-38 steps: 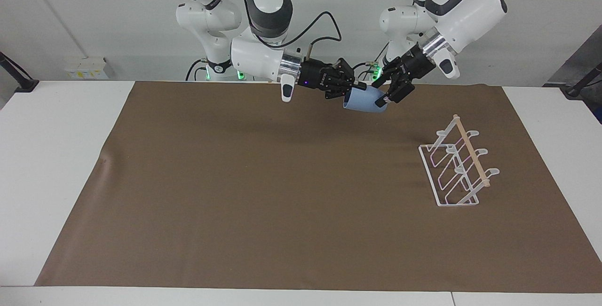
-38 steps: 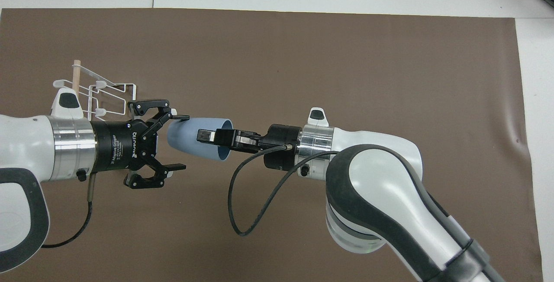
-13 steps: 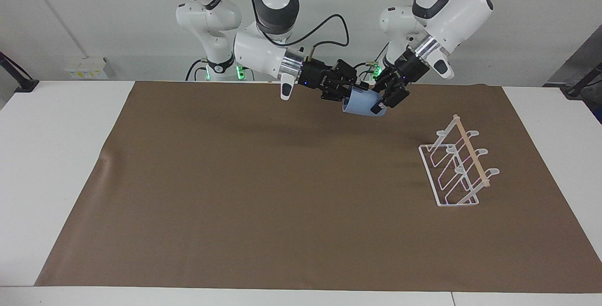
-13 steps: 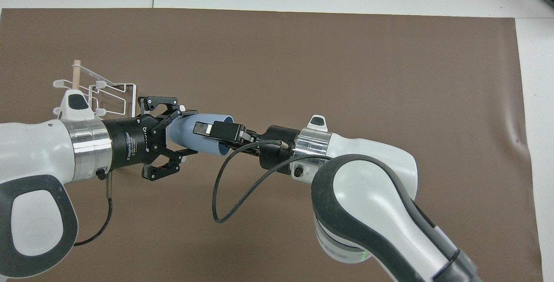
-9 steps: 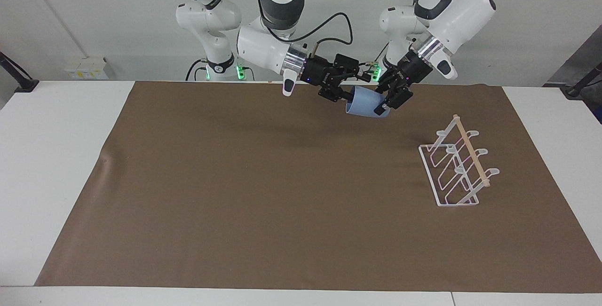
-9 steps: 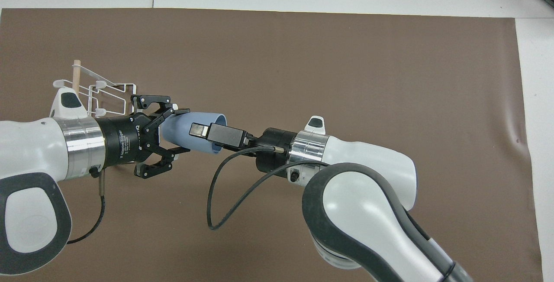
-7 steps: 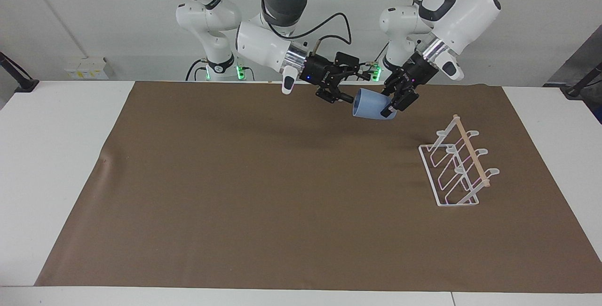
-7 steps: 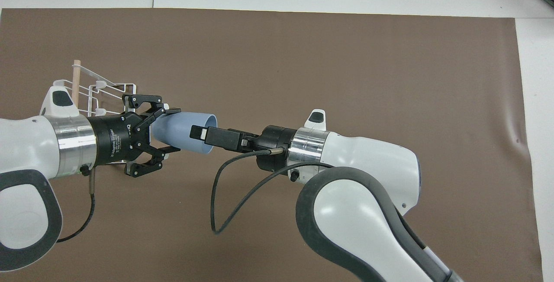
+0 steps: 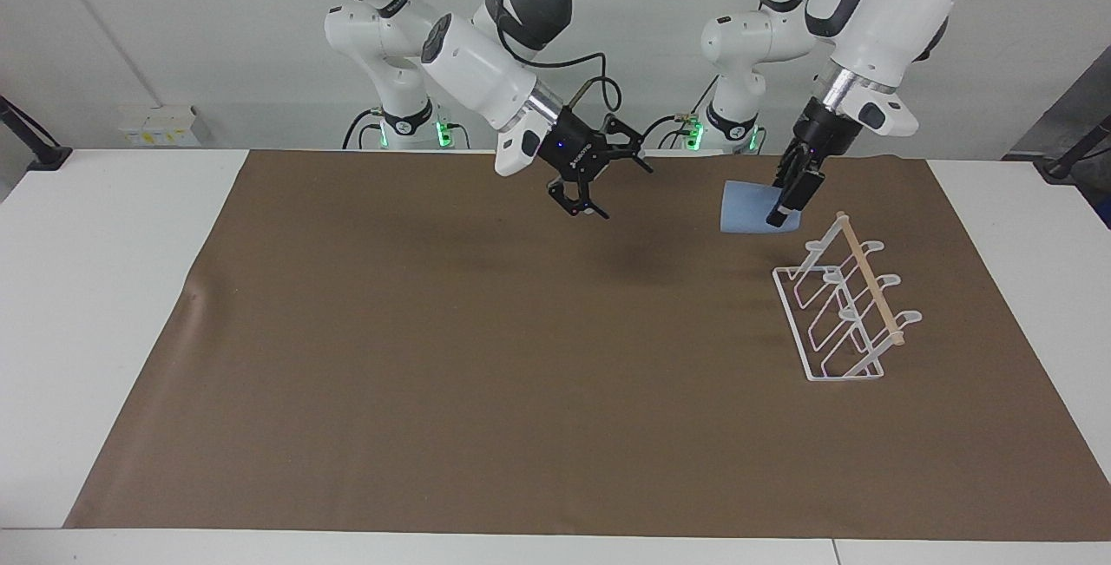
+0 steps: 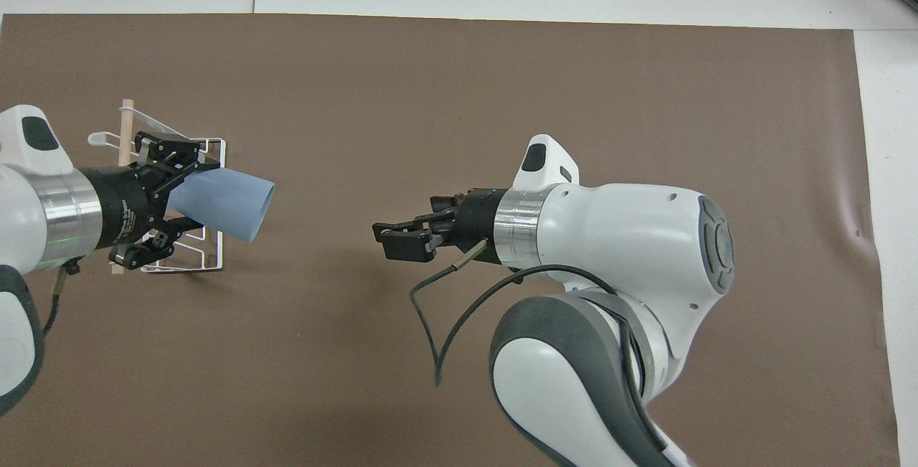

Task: Hang cup on cup holder
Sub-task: 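Open the right gripper and withdraw it while the left gripper lifts the cup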

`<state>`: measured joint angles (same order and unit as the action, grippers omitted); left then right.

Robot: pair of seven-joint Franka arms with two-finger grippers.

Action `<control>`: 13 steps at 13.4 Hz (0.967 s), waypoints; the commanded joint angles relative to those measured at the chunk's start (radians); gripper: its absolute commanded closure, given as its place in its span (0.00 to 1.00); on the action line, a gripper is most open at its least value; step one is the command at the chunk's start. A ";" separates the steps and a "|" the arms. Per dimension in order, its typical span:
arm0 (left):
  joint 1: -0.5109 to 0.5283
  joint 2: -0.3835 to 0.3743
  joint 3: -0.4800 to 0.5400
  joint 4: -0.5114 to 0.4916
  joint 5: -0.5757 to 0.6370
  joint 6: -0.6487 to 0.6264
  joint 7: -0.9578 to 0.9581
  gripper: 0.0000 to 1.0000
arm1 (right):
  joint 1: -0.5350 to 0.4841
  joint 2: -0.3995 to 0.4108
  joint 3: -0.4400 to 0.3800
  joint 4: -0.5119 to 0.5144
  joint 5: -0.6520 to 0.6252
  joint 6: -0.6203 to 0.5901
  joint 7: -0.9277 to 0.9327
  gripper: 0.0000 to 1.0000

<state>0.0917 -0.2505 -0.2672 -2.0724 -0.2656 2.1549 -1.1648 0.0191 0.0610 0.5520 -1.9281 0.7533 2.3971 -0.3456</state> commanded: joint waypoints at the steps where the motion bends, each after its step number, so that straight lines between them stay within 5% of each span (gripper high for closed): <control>1: 0.011 0.086 -0.004 0.107 0.164 0.040 0.017 1.00 | -0.013 0.016 -0.062 0.108 -0.242 -0.221 -0.018 0.00; 4: 0.005 0.161 -0.004 0.187 0.398 0.075 0.049 1.00 | -0.013 0.008 -0.153 0.190 -0.396 -0.456 -0.046 0.00; 8: -0.006 0.214 -0.006 0.201 0.727 0.135 0.057 1.00 | -0.013 -0.003 -0.256 0.266 -0.570 -0.622 -0.024 0.00; 13: 0.005 0.293 -0.003 0.201 0.968 0.218 0.018 1.00 | -0.013 -0.015 -0.357 0.426 -0.733 -0.860 0.162 0.00</control>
<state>0.0947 -0.0005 -0.2770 -1.8906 0.6305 2.3326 -1.1320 0.0057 0.0513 0.1945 -1.5615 0.1118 1.6130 -0.2808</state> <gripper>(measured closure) 0.242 0.000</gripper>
